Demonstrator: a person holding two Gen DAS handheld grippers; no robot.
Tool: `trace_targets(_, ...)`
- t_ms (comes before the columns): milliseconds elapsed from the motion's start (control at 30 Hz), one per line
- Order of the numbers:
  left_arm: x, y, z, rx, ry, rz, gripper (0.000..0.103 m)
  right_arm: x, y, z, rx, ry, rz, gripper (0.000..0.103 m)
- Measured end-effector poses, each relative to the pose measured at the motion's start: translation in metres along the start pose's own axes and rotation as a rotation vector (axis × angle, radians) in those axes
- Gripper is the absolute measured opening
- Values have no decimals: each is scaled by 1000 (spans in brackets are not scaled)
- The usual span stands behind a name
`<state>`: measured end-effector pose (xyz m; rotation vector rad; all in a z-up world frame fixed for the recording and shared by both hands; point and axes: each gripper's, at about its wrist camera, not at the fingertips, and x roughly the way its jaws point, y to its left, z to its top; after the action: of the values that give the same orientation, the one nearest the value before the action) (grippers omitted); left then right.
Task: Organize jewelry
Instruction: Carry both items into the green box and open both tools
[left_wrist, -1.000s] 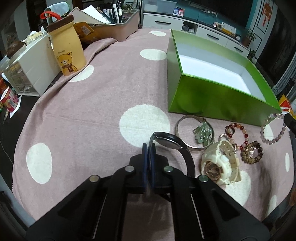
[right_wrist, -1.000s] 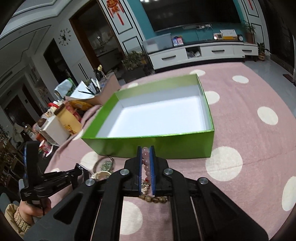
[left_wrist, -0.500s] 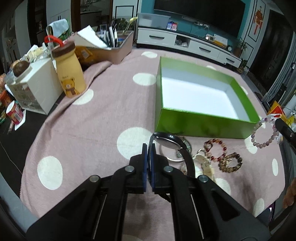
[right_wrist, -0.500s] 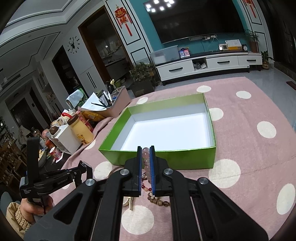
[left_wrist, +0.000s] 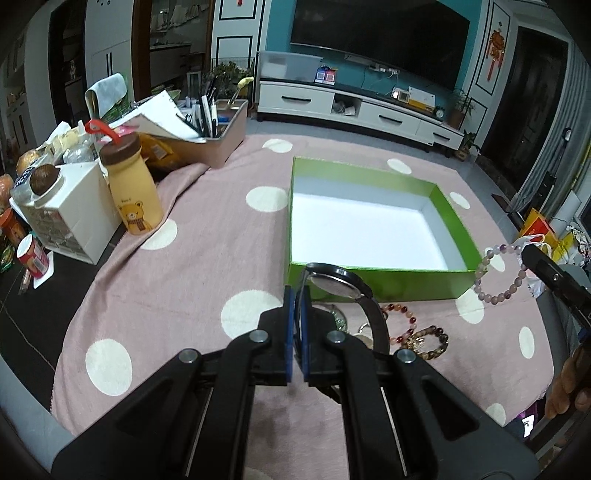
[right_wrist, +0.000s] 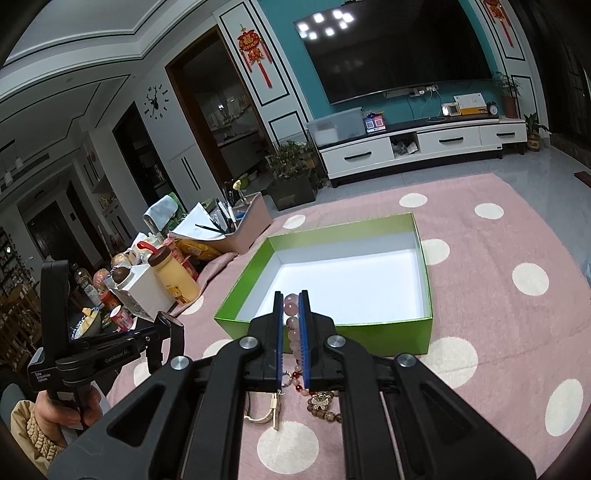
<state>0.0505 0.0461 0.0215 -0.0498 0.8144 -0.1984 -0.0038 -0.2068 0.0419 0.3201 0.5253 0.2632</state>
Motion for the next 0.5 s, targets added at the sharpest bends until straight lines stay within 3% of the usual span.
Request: trace_targets(500, -3, -24, 37, 72, -64, -27, 3, 13, -7, 27, 4, 12, 19, 7)
